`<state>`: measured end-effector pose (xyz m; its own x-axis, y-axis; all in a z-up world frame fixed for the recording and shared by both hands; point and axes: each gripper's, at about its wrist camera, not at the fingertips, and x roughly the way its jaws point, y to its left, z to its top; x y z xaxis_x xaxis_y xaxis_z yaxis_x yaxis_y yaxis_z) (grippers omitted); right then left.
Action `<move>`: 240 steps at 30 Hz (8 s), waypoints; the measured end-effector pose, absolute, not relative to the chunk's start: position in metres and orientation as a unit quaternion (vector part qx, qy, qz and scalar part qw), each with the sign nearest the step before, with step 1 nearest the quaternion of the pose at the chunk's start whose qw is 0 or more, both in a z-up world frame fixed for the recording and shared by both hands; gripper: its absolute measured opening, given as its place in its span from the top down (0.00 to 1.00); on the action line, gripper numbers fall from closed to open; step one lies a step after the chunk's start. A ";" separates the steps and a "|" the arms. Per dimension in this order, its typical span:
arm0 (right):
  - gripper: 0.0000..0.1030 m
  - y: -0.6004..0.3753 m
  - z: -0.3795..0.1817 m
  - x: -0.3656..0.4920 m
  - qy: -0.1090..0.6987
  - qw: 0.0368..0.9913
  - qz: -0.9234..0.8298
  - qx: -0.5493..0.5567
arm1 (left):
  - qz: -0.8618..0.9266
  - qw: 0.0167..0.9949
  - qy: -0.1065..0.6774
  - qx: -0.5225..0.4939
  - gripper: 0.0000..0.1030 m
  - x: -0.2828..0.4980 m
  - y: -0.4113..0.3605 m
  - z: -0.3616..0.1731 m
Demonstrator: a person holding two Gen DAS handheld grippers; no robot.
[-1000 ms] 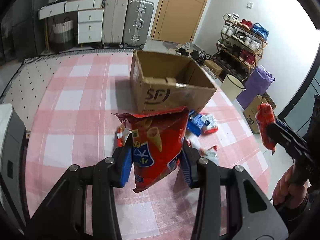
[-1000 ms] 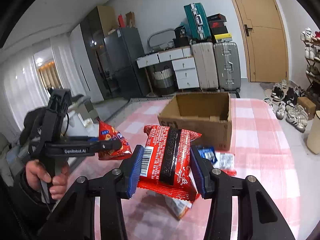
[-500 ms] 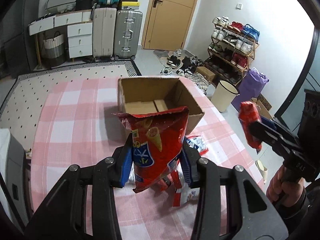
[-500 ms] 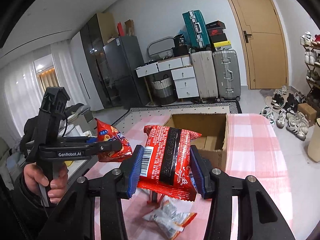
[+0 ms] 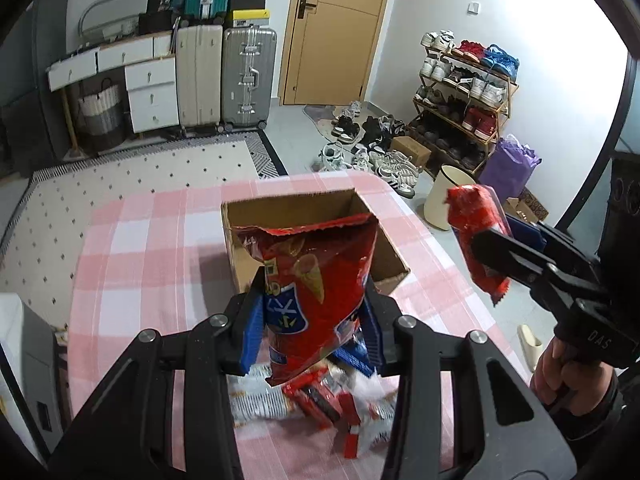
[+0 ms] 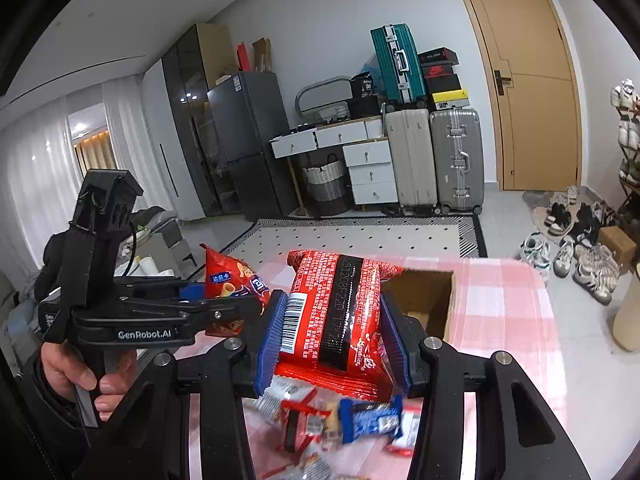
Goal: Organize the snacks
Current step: 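Lower both held red snacks into the open box, then open both grippers to release the red snacks into the box, then withdraw both grippers from the box toward the remaining snacks, then grasp the white-and-red printed chip bag with the right gripper, then grasp the white printed chip bag with the left gripper while the right gripper holds its bag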
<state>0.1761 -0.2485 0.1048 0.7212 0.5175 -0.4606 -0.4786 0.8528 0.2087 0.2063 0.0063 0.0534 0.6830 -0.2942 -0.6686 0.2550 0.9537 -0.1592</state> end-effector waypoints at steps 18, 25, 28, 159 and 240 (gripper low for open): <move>0.55 -0.247 0.083 0.273 0.306 0.917 0.251 0.044 | -0.133 0.910 0.392 -0.018 0.63 0.313 -0.012 0.019; 0.55 -0.239 0.054 0.303 0.332 0.908 0.250 0.044 | -0.132 0.900 0.416 -0.025 0.63 0.344 -0.008 -0.015; 0.55 -0.235 0.043 0.314 0.341 0.905 0.250 0.042 | -0.137 0.893 0.427 -0.028 0.63 0.354 -0.008 -0.029; 0.39 -0.220 -0.102 0.135 0.467 0.830 0.291 0.095 | -0.024 0.907 0.412 -0.085 0.01 0.102 0.064 -0.098; 0.39 -0.266 -0.048 0.116 0.407 0.861 0.277 0.131 | -0.075 0.887 0.448 -0.084 0.52 0.168 0.065 -0.130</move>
<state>0.1162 -0.2662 -0.0479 0.5159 0.5832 -0.6275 -0.3698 0.8123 0.4510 0.1678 0.0645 -0.1296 0.5873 -0.2086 -0.7820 0.0576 0.9745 -0.2167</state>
